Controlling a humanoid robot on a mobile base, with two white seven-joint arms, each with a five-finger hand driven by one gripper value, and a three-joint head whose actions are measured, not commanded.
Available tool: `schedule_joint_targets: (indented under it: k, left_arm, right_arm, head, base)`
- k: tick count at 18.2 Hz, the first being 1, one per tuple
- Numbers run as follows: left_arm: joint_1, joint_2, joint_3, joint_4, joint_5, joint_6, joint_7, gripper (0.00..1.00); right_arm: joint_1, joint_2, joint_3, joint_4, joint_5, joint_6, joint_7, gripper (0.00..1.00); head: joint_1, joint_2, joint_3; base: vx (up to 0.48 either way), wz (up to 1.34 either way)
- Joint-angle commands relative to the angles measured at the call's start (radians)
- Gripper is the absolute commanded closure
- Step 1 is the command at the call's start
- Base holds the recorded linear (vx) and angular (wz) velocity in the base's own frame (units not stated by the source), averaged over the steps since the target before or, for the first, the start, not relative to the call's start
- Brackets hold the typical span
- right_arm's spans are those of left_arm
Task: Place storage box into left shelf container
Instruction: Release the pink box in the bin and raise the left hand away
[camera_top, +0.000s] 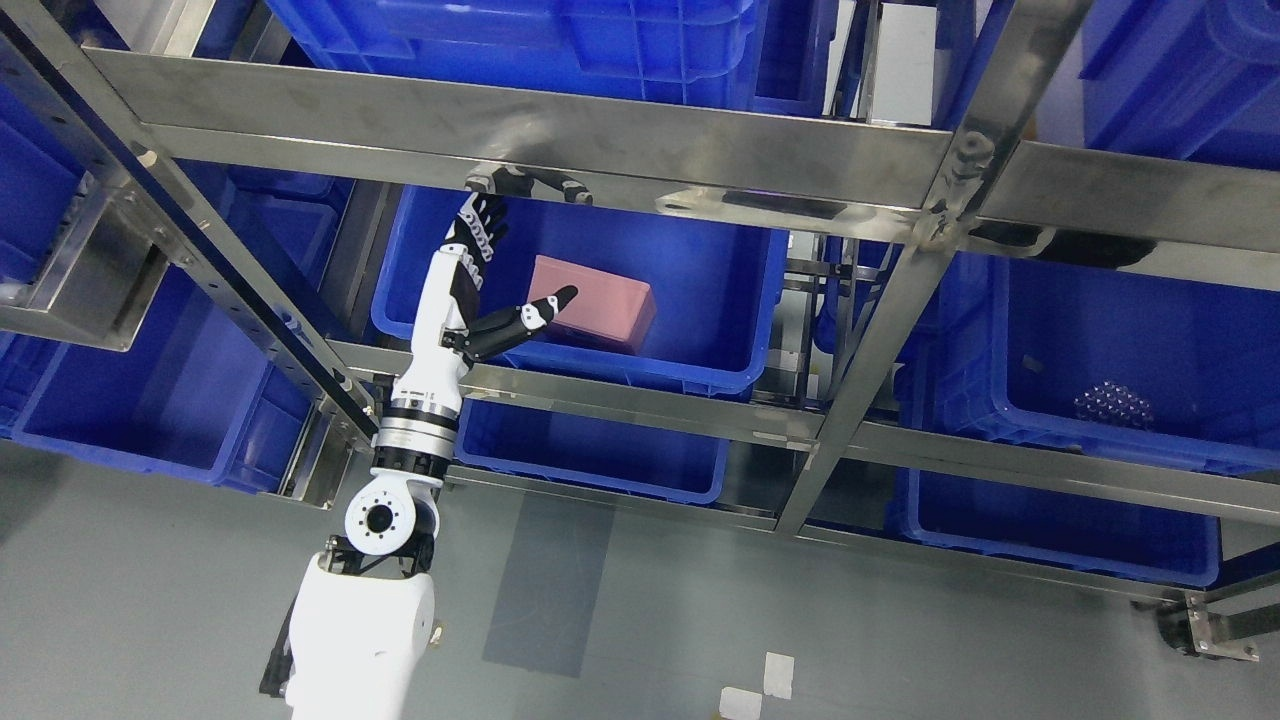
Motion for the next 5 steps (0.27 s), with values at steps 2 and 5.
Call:
schedule_joint_targets:
  k: [2, 5]
  left_arm:
    - [0.044, 0.017, -0.043, -0.006, 0.043, 0.002, -0.008, 0.01]
    - [0.052, 0.017, -0.024, -0.006, 0.043, 0.002, -0.008, 0.01]
  right_arm:
    - [-0.018, -0.017, 0.0, -0.017, 0.0, -0.001, 0.0, 0.01]
    - [-0.018, -0.017, 0.0, -0.017, 0.0, -0.001, 0.0, 0.01]
  head:
    - [0.0, 0.0, 0.0]
    - [0.0, 0.0, 0.0]
  base:
    - [0.0, 0.0]
    - [0.0, 0.0]
